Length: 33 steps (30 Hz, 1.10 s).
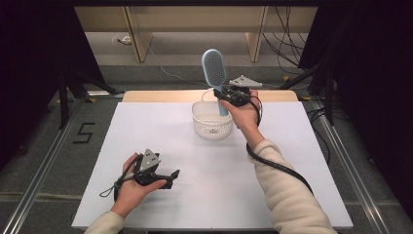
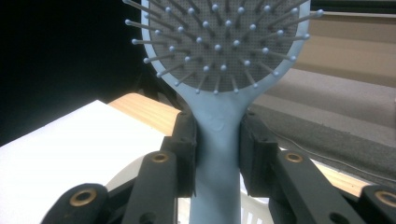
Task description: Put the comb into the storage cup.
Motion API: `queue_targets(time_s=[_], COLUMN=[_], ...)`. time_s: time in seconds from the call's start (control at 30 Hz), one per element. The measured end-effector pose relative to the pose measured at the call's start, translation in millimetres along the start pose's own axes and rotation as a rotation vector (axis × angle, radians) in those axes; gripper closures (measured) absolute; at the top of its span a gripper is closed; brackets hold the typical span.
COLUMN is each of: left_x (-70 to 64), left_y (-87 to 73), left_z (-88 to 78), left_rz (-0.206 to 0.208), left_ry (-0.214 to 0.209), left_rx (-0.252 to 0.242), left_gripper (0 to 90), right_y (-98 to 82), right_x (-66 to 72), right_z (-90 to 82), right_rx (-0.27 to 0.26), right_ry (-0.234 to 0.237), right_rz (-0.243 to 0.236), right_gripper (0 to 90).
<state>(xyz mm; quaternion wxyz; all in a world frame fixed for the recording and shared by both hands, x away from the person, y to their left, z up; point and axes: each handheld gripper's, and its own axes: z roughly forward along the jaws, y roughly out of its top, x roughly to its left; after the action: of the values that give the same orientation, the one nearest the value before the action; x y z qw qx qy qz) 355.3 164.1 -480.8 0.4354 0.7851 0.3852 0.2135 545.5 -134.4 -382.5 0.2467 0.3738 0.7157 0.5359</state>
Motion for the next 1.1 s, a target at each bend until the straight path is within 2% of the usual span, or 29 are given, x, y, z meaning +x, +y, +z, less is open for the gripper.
queue_targets(time_s=[1.1], left_x=[-0.4], left_y=[0.1], left_z=[0.4], left_rz=[0.003], left_ry=[-0.002], left_rx=[0.001], left_gripper=[4.5], right_y=[-12.6], right_x=[-4.0], right_z=[5.6], right_rx=[0.016], right_ry=[0.006], right_rz=[-0.026], right_gripper=[70.9])
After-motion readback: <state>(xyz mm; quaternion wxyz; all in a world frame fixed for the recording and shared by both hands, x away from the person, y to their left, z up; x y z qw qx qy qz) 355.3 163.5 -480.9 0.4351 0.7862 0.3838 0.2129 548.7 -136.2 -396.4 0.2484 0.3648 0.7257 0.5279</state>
